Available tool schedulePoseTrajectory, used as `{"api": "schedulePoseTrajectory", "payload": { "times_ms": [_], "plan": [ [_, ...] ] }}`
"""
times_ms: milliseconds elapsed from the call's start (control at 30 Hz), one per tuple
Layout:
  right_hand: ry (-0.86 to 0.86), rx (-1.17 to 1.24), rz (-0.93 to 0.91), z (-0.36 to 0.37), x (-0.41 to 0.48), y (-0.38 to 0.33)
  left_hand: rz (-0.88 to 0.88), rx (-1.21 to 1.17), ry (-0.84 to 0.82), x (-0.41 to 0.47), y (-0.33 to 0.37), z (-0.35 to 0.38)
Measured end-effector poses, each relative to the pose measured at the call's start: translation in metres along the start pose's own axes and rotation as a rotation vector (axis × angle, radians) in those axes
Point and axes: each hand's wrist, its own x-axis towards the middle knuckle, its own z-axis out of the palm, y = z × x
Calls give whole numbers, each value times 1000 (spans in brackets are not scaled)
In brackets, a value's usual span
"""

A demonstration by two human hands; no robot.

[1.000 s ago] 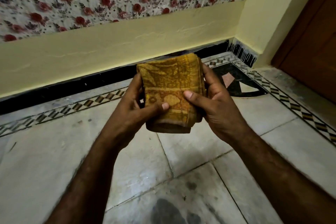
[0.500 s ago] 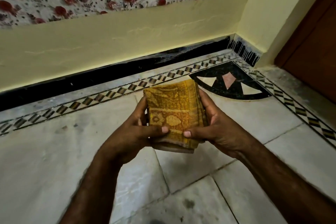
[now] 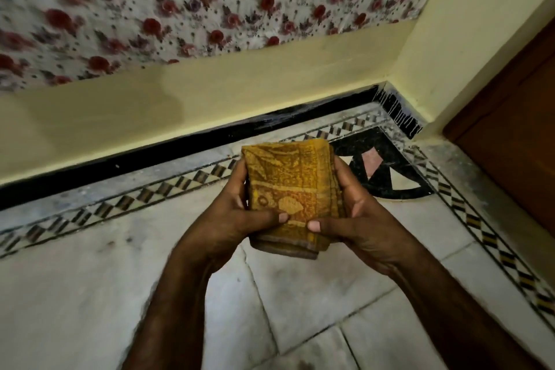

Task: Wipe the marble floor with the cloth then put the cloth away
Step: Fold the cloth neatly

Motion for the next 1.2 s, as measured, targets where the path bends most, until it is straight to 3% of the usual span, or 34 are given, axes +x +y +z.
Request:
{"api": "schedulePoseTrajectory", "payload": {
  "times_ms": [267,433,600,867,1000,1200],
  "plan": [
    [121,81,-75,85,-79,-214,-11,-71,12,-110,224,44],
    [154,126,-58,147,-174,-356,-29,-62,61,-218,372,93],
    [106,136,-41,194,-277,-466,-24,13,55,-329,478,138],
    [79,132,-146,249,-420,-527,108,56,147,-478,530,192],
    [67,122,-187,276,-504,-522,158,84,128,-561,520,221],
    [-5,94,-227,309,-634,-501,100,33,41,-698,489,263]
  ]
}}
